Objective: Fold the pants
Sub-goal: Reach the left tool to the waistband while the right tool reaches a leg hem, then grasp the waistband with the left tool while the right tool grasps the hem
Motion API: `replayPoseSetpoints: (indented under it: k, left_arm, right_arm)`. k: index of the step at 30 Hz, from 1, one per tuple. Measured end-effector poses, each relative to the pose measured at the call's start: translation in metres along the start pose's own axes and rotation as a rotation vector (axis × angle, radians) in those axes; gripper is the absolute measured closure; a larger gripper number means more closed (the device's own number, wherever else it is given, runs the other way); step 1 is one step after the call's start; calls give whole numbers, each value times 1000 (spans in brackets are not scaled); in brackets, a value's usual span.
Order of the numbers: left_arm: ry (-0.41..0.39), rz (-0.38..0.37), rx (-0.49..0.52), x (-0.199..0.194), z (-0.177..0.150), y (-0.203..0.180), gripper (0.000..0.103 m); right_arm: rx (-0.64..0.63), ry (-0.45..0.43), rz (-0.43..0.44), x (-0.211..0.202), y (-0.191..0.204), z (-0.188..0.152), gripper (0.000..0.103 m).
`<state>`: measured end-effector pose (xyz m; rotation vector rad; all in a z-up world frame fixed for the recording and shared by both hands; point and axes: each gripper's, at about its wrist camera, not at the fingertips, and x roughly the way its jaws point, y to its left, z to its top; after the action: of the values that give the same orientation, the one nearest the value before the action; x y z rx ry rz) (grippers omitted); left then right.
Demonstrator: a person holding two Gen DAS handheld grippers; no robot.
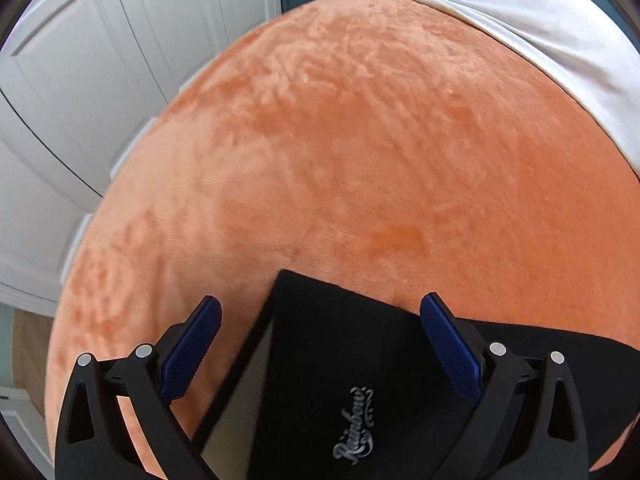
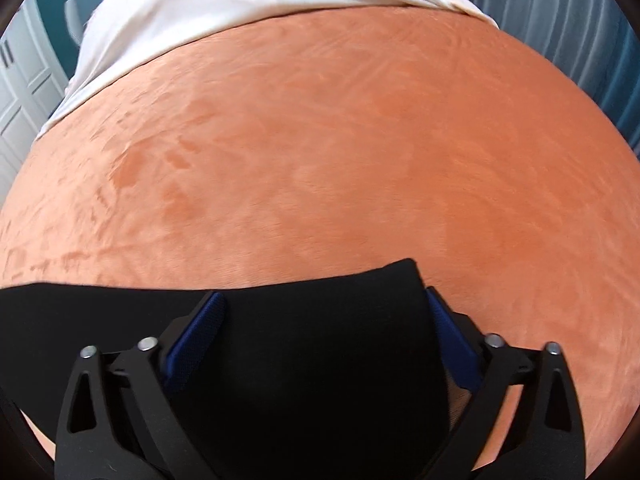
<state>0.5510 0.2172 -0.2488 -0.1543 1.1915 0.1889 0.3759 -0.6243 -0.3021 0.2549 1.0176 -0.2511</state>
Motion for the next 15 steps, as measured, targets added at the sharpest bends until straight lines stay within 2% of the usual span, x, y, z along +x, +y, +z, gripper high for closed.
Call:
replayPoseSetpoints:
  k: [1, 2, 4, 5, 6, 7, 9, 11, 15]
  left_arm:
    - [8, -5, 14, 4, 1, -4, 5]
    - [14, 5, 49, 8, 2, -12, 7]
    - [20, 45, 114, 15, 3, -28, 14]
    - [11, 73, 151, 16, 1, -37, 23]
    - [2, 69, 169, 13, 0, -41, 37]
    - [5, 48, 170, 12, 0, -41, 46]
    - [22, -4, 143, 2, -1, -39, 76]
    - [25, -55, 127, -11, -4, -36, 81]
    - [-35, -123, 139, -54, -15, -38, 83]
  right_arm:
    - [1, -2, 19, -1, 2, -1, 25]
    - [3, -6, 39, -4, 3, -2, 42]
    - [-1, -3, 39, -8, 5, -1, 60]
    - [-3, 0, 56, -10, 7, 0, 76]
    - [-10, 1, 64, -14, 11, 0, 86]
    - [-22, -1, 57, -17, 15, 0, 88]
    - [-38, -12, 49, -25, 21, -1, 91]
    - [-35, -34, 52, -34, 24, 3, 91]
    - [-29, -81, 66, -69, 21, 5, 91]
